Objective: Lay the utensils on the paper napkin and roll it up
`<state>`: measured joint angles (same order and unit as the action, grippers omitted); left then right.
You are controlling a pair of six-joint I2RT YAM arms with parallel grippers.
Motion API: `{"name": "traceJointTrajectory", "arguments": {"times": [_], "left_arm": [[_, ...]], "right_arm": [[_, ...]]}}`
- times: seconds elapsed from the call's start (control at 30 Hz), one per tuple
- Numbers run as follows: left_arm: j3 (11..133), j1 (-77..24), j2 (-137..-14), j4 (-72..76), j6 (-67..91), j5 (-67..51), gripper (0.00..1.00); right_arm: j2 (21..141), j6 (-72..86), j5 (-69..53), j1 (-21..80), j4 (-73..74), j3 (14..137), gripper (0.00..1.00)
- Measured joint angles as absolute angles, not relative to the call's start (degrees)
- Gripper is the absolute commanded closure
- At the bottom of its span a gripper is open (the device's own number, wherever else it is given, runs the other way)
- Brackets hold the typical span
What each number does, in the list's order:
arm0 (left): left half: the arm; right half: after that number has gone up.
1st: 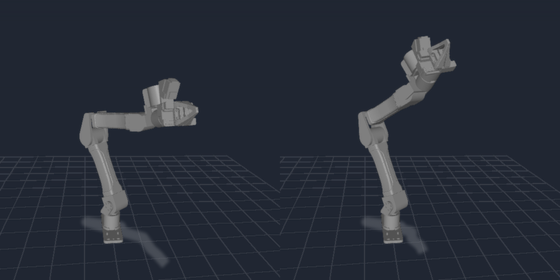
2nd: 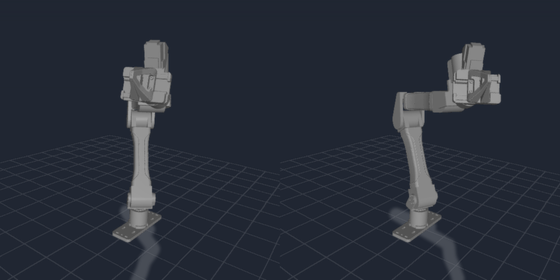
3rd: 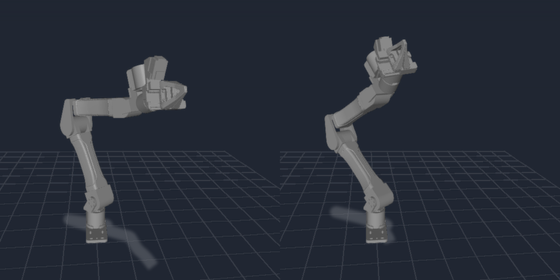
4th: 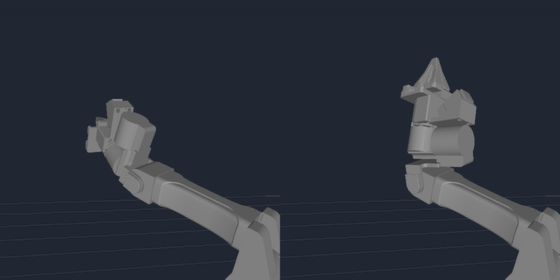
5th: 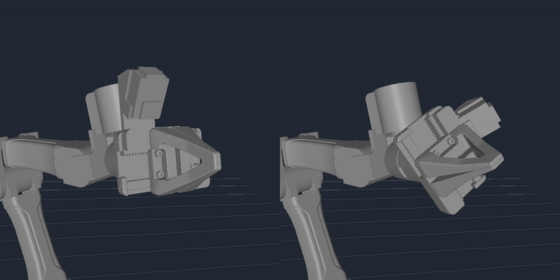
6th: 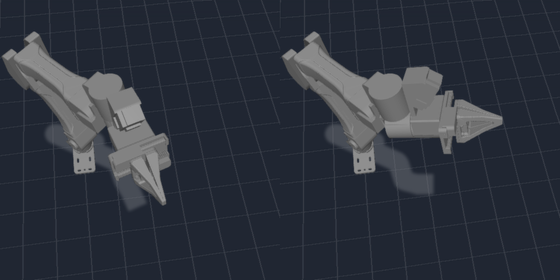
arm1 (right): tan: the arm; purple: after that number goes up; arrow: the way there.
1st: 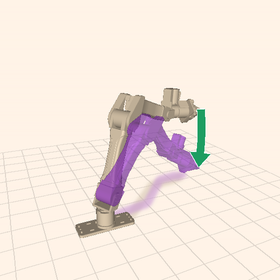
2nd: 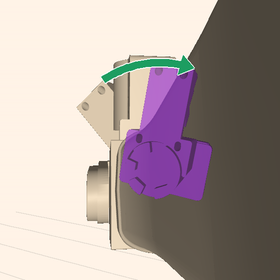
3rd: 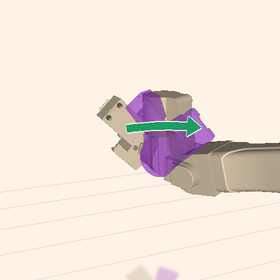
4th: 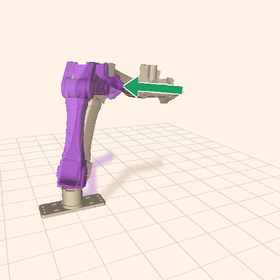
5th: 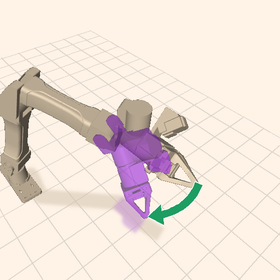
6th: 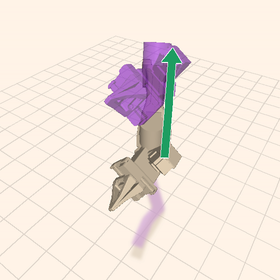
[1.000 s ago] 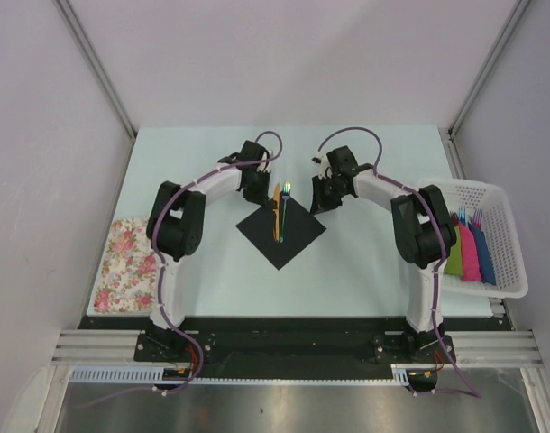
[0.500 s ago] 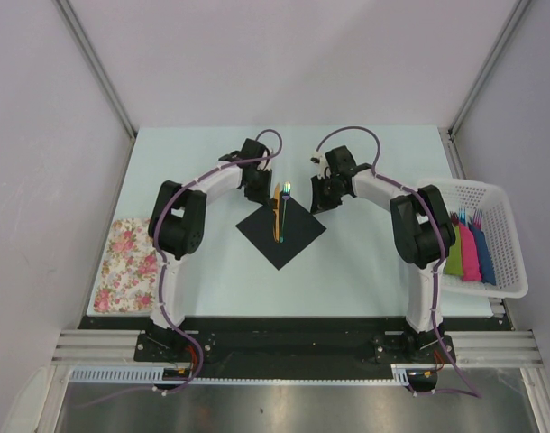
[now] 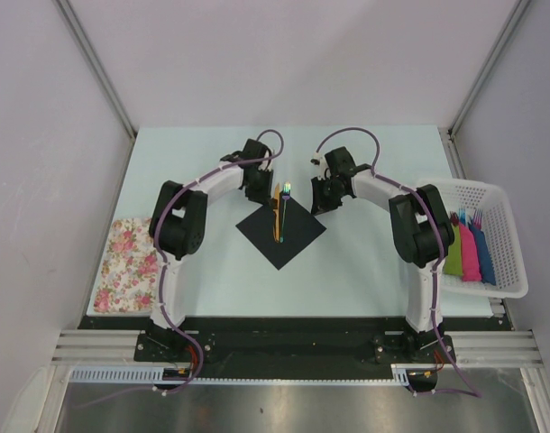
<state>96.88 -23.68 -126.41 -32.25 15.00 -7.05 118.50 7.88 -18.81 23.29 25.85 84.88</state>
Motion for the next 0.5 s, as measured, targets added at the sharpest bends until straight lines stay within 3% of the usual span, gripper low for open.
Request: {"name": "traceJointTrajectory", "arguments": {"times": [0.5], "left_arm": [[97.5,-25.2,-126.6,-32.8,15.0,-3.8,0.64]], "right_arm": [[118.5,7.7,-18.4,23.1,25.9,84.9,0.86]]}}
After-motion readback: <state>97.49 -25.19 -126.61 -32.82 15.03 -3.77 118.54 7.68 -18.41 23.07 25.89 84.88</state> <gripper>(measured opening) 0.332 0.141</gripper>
